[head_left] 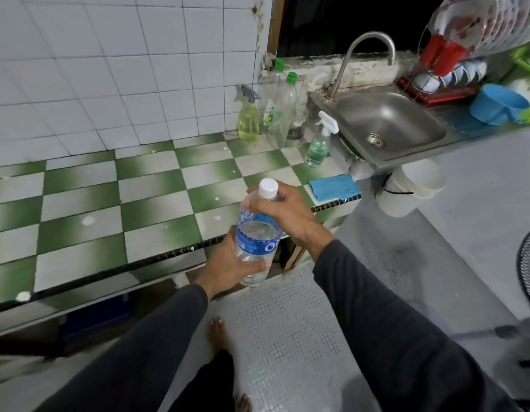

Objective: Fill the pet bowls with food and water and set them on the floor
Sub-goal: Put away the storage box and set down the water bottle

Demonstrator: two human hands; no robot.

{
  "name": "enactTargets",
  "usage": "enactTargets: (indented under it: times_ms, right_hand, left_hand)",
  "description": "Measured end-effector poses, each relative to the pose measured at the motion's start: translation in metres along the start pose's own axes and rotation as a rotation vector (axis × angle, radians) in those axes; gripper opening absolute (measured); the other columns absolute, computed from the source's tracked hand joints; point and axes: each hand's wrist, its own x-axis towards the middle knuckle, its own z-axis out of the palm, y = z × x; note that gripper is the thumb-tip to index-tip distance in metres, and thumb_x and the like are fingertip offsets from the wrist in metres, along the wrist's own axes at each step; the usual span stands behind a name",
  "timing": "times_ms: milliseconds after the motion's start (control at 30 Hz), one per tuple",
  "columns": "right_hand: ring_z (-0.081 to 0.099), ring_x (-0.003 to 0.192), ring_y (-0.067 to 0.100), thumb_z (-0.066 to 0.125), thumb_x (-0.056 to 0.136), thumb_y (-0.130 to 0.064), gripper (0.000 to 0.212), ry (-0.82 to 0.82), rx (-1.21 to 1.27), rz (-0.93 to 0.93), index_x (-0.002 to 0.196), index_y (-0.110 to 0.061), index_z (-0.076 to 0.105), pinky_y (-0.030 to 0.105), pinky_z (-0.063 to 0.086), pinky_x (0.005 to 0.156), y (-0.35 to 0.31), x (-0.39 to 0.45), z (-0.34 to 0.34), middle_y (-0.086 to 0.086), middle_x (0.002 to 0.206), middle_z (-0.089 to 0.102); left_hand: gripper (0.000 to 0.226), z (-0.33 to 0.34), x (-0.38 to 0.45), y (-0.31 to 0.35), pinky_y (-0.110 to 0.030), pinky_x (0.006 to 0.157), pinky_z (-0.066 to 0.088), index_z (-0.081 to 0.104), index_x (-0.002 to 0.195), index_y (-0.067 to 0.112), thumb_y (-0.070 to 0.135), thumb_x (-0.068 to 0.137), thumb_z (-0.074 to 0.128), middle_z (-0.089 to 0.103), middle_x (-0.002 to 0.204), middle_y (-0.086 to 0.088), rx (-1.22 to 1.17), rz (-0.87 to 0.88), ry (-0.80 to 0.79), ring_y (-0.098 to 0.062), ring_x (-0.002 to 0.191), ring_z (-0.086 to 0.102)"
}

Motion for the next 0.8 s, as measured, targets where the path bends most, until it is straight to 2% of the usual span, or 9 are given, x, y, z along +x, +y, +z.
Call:
enactTargets:
  times_ms: [133, 267, 333, 400, 600, 667, 800]
  right_hand:
    - [0.073, 0.093, 0.021, 0.086, 0.060, -0.040, 0.043, -0.043, 0.028, 0.022, 0.094, -0.017, 0.075, 0.042, 0.059, 0.090, 0.004, -0.027, 0.025, 0.002, 0.094, 0.077]
    - [0.072, 0.097, 0.030, 0.086, 0.060, -0.041, 0.045, -0.081, 0.012, 0.015, 0.096, -0.017, 0.074, 0.048, 0.059, 0.091, 0.003, -0.050, 0.055, 0.008, 0.096, 0.076]
    - [0.073, 0.096, 0.027, 0.086, 0.059, -0.042, 0.045, -0.102, 0.020, 0.031, 0.096, -0.019, 0.075, 0.044, 0.061, 0.088, 0.002, -0.060, 0.073, 0.006, 0.096, 0.077]
    - [0.074, 0.091, 0.018, 0.085, 0.059, -0.045, 0.040, -0.142, -0.001, 0.036, 0.092, -0.025, 0.075, 0.037, 0.062, 0.083, -0.001, -0.069, 0.091, -0.001, 0.093, 0.077]
    - [0.073, 0.095, 0.026, 0.085, 0.062, -0.043, 0.046, -0.192, -0.015, 0.067, 0.098, -0.018, 0.073, 0.049, 0.060, 0.090, -0.004, -0.086, 0.157, 0.005, 0.096, 0.077]
    - [0.073, 0.096, 0.024, 0.086, 0.065, -0.040, 0.043, -0.211, -0.016, 0.085, 0.101, -0.021, 0.074, 0.047, 0.060, 0.090, -0.006, -0.092, 0.180, 0.003, 0.098, 0.077]
    - [0.074, 0.089, 0.013, 0.085, 0.072, -0.033, 0.032, -0.250, -0.026, 0.090, 0.099, -0.022, 0.074, 0.031, 0.061, 0.079, -0.011, -0.103, 0.226, -0.002, 0.095, 0.077]
  left_hand:
    - [0.088, -0.003, -0.042, -0.009, -0.044, 0.106, 0.053, 0.049, 0.142, 0.040, 0.041, 0.068, 0.097, 0.066, 0.134, 0.016, -0.028, 0.015, 0.021, -0.007, 0.122, 0.064]
    - [0.090, -0.015, -0.079, -0.019, -0.043, 0.106, 0.054, 0.048, 0.140, 0.046, 0.041, 0.066, 0.098, 0.066, 0.133, 0.017, -0.061, -0.029, 0.055, -0.006, 0.121, 0.065]
    - [0.092, -0.024, -0.097, -0.026, -0.044, 0.105, 0.054, 0.047, 0.141, 0.044, 0.038, 0.066, 0.099, 0.066, 0.135, 0.014, -0.064, -0.032, 0.061, -0.009, 0.123, 0.065]
    - [0.092, -0.034, -0.115, -0.034, -0.047, 0.105, 0.054, 0.049, 0.141, 0.042, 0.040, 0.064, 0.100, 0.067, 0.134, 0.012, -0.084, -0.057, 0.079, -0.011, 0.123, 0.065]
    - [0.095, -0.074, -0.171, -0.057, -0.045, 0.106, 0.054, 0.049, 0.141, 0.044, 0.048, 0.060, 0.099, 0.068, 0.131, 0.018, -0.107, -0.132, 0.138, -0.007, 0.120, 0.066]
    - [0.096, -0.090, -0.189, -0.064, -0.043, 0.106, 0.053, 0.047, 0.142, 0.043, 0.047, 0.061, 0.099, 0.067, 0.132, 0.019, -0.114, -0.147, 0.143, -0.007, 0.121, 0.065]
    - [0.096, -0.122, -0.223, -0.081, -0.037, 0.104, 0.054, 0.047, 0.141, 0.044, 0.048, 0.060, 0.098, 0.067, 0.128, 0.024, -0.098, -0.173, 0.175, -0.001, 0.117, 0.065]
